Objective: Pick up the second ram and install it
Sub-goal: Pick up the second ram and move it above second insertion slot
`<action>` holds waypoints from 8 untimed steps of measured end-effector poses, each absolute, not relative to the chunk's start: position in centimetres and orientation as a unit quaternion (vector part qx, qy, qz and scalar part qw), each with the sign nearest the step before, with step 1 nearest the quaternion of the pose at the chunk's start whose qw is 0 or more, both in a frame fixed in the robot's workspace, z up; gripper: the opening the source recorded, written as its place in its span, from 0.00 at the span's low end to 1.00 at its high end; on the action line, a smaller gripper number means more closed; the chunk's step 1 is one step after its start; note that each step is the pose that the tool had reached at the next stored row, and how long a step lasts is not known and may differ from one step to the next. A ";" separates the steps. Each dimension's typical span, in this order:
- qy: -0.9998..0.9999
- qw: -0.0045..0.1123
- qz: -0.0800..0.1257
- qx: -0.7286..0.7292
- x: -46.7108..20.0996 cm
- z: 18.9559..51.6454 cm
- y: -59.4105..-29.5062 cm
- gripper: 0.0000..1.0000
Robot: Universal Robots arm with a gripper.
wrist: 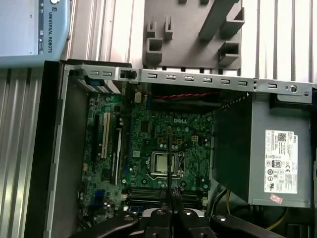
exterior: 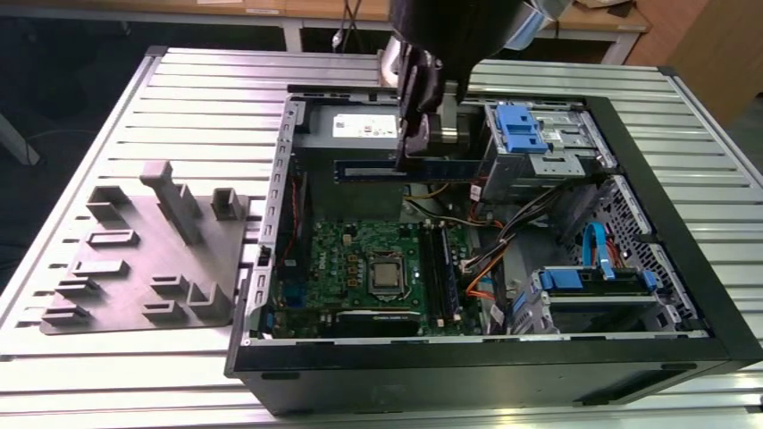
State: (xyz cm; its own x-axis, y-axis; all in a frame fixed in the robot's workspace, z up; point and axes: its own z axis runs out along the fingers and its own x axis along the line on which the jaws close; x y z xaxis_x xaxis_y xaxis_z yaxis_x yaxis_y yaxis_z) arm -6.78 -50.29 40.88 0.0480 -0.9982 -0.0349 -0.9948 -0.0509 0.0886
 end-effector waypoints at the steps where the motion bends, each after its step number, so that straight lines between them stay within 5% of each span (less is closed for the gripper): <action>1: -0.689 0.020 -0.043 0.724 -6.7 40.9 -50.3 0.09; 8: -0.688 0.006 -0.029 0.725 -6.7 40.5 -50.3 0.09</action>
